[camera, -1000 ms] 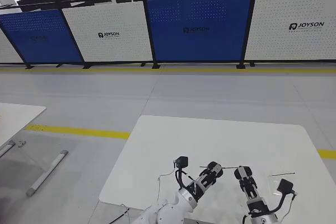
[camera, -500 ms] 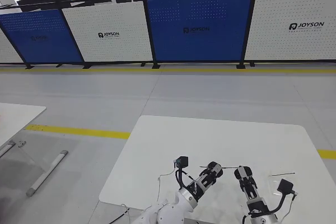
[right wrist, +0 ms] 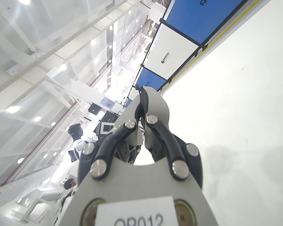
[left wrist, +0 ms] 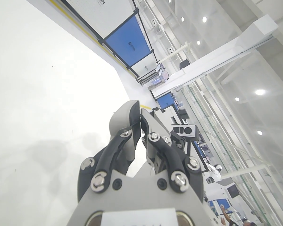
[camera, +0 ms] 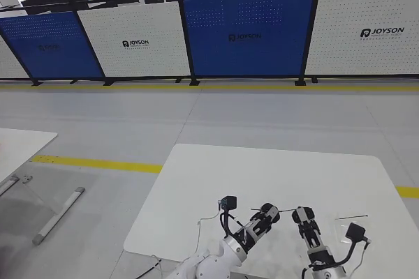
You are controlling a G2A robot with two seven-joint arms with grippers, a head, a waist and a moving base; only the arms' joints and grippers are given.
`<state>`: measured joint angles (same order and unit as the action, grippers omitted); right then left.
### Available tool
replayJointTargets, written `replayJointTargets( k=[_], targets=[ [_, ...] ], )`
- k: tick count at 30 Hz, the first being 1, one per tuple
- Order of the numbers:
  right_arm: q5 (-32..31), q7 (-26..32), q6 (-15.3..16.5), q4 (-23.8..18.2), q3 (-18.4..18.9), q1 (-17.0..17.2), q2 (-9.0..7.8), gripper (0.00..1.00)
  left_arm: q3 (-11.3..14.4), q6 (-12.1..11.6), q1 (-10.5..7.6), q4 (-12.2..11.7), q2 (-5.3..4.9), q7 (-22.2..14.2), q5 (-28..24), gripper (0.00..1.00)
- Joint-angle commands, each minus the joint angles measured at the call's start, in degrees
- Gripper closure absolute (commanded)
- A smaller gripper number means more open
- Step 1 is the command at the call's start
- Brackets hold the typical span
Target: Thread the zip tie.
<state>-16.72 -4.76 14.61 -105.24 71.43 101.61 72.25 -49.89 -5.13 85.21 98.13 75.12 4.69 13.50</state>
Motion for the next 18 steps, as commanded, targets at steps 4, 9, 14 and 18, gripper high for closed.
replayJointTargets(
  k=[4,9,14,18],
  targets=[
    [-1.75,0.65,-0.60,-0.10,-0.49,-0.10,0.05,1.00,0.03,-0.54,0.05,0.18,0.02,-0.02,0.31,1.00],
    [-2.33,1.12,-0.65,-0.20,-0.74,-0.14,0.10,1.00,0.03,-0.95,0.17,0.32,0.00,-0.37,0.42,1.00],
    [-0.01,1.60,0.75,-0.10,-0.32,-0.02,0.13,1.00,0.01,-1.35,0.36,0.57,-0.05,-0.75,0.64,1.00],
    [1.53,0.75,1.12,0.03,0.16,0.07,0.23,1.00,-0.08,-1.30,0.40,0.50,-0.06,-0.88,0.68,1.00]
  ],
)
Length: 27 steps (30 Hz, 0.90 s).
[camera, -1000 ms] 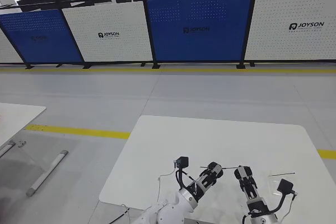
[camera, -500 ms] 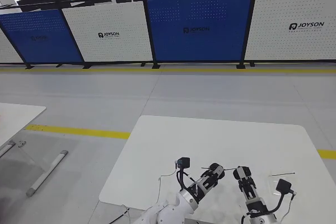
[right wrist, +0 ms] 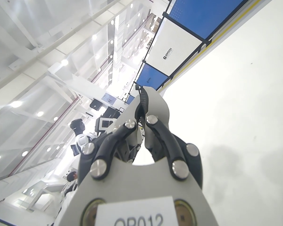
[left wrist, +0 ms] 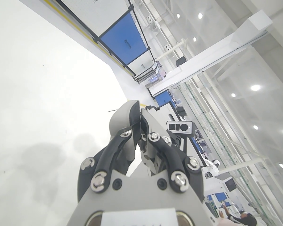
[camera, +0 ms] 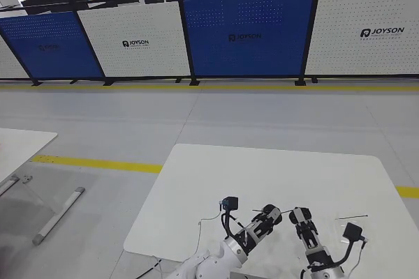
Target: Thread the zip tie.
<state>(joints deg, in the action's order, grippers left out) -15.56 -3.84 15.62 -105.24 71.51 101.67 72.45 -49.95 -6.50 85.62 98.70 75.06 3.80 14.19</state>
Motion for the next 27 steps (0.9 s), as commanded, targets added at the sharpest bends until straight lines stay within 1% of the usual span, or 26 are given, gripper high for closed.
replayJointTargets(
  k=[1,4,7,8,9,10,11,14,16,18,19,20,21,24,25,26,27],
  targets=[
    [0.82,-0.25,0.25,0.09,0.18,0.03,0.04,1.00,-0.04,0.15,-0.02,-0.16,0.01,0.05,-0.02,1.00],
    [1.79,0.36,0.27,0.21,0.51,0.02,0.05,1.00,-0.01,0.22,-0.10,-0.29,0.05,0.09,-0.09,1.00],
    [2.81,0.59,-0.37,0.23,0.75,-0.08,0.10,1.00,-0.04,0.62,-0.08,-0.28,0.13,0.76,-0.30,1.00],
    [2.96,0.72,-0.46,0.25,0.75,-0.15,0.12,0.88,-0.01,0.75,-0.11,-0.26,0.16,0.95,-0.34,1.00],
    [3.11,0.92,-0.51,0.33,0.79,-0.24,0.13,0.73,0.03,0.87,-0.12,-0.26,0.20,1.13,-0.33,1.00],
    [3.17,1.03,-0.54,0.40,0.83,-0.30,0.14,0.67,0.04,0.99,-0.14,-0.28,0.22,1.26,-0.30,1.00],
    [3.10,1.20,-0.55,0.46,0.85,-0.36,0.14,0.65,0.04,1.17,-0.15,-0.30,0.24,1.36,-0.28,1.00],
    [2.60,1.60,-0.10,0.62,0.80,-0.43,0.14,0.64,0.04,1.61,-0.19,-0.35,0.29,1.55,-0.30,1.00],
    [2.37,1.60,-0.15,0.69,0.84,-0.35,0.16,0.69,0.03,1.81,-0.23,-0.40,0.33,1.21,-0.88,1.00],
    [2.39,1.58,-0.34,0.60,0.82,-0.34,0.19,0.71,-0.03,1.90,-0.34,-0.58,0.35,1.11,-0.97,1.00],
    [2.38,1.52,-0.43,0.56,0.82,-0.33,0.21,0.76,-0.02,1.93,-0.40,-0.67,0.37,1.10,-0.99,1.00],
    [2.36,1.48,-0.47,0.54,0.82,-0.33,0.22,0.77,0.00,1.96,-0.43,-0.73,0.39,1.11,-0.98,1.00],
    [2.33,1.41,-0.49,0.51,0.84,-0.33,0.24,0.80,0.02,1.99,-0.45,-0.78,0.40,1.13,-0.93,1.00],
    [2.30,1.24,-0.56,0.37,0.95,-0.30,0.27,0.83,0.09,2.03,-0.48,-0.87,0.44,1.19,-0.71,1.00],
    [2.31,1.21,-0.56,0.33,0.98,-0.27,0.28,0.91,0.11,2.02,-0.47,-0.87,0.44,1.19,-0.64,1.00],
    [2.29,1.17,-0.56,0.27,1.03,-0.24,0.29,0.97,0.13,1.97,-0.45,-0.87,0.45,1.20,-0.55,1.00],
    [2.29,1.16,-0.56,0.24,1.06,-0.22,0.30,1.00,0.14,1.94,-0.43,-0.86,0.45,1.19,-0.52,1.00]
  ],
)
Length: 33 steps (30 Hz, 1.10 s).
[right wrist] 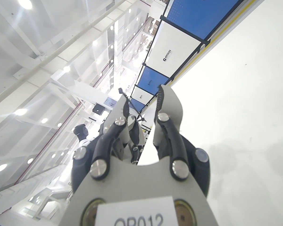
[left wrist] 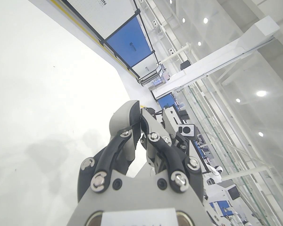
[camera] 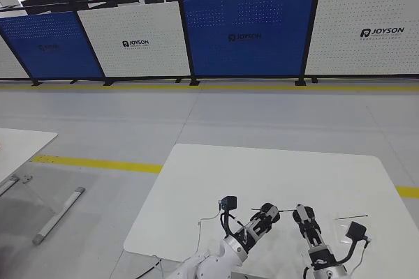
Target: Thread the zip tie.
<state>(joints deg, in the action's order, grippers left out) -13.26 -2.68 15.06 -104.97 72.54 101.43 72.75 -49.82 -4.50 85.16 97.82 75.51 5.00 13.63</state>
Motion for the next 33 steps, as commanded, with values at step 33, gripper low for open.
replayJointTargets(
  k=[33],
  targets=[
    [-5.22,-1.19,-0.90,-0.67,-0.38,0.59,0.29,1.00,0.10,-0.57,0.39,0.72,0.01,-1.32,0.89,0.69]
  ],
)
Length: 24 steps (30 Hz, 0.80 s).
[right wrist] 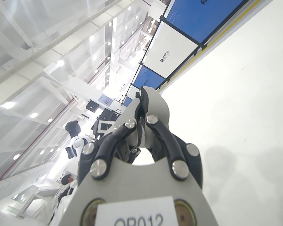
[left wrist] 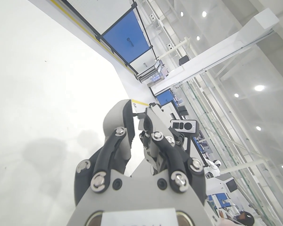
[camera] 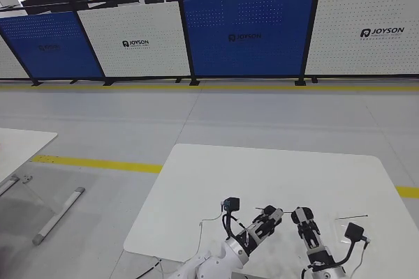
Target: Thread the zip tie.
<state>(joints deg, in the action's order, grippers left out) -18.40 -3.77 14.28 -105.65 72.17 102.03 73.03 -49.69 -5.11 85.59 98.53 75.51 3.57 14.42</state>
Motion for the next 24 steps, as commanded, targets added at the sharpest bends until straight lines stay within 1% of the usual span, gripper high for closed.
replayJointTargets(
  k=[1,3,5,6,8,10,16,17,19,24],
  targets=[
    [-0.21,-0.27,-0.28,-0.02,-0.02,-0.02,0.04,1.00,-0.09,0.05,-0.05,0.07,0.01,0.22,0.19,0.69],
    [-0.31,-0.56,-0.58,-0.06,0.04,-0.04,0.07,1.00,-0.29,0.00,0.00,0.23,-0.02,0.35,0.21,0.77],
    [-0.35,-0.82,-0.95,-0.01,0.09,-0.12,0.11,1.00,-0.61,-0.19,0.15,0.37,-0.06,0.55,0.02,0.82],
    [-0.32,-0.92,-1.12,0.07,0.11,-0.19,0.14,1.00,-0.76,-0.27,0.21,0.43,-0.08,0.63,-0.04,0.87],
    [-0.26,-1.03,-1.36,0.23,0.07,-0.35,0.19,1.00,-1.13,-0.49,0.42,0.55,-0.15,0.77,-0.17,0.89],
    [-0.25,-1.08,-1.41,0.30,0.04,-0.42,0.22,1.00,-1.56,-0.68,0.64,0.68,-0.22,0.92,-0.31,0.93],
    [-0.49,-1.20,-1.47,0.37,0.04,-0.43,0.30,1.00,-2.29,-0.96,1.14,1.01,-0.40,0.77,-0.28,0.91],
    [-0.54,-1.26,-1.46,0.37,0.03,-0.43,0.32,1.00,-2.37,-0.99,1.21,1.08,-0.42,0.78,-0.29,0.92],
    [-0.53,-1.38,-1.41,0.37,0.01,-0.41,0.35,1.00,-2.43,-1.02,1.28,1.11,-0.44,0.75,-0.27,1.00],
    [-0.36,-1.54,-1.14,0.33,-0.05,-0.35,0.44,1.00,-2.30,-1.24,1.24,0.92,-0.42,0.49,-0.26,1.00]
  ],
)
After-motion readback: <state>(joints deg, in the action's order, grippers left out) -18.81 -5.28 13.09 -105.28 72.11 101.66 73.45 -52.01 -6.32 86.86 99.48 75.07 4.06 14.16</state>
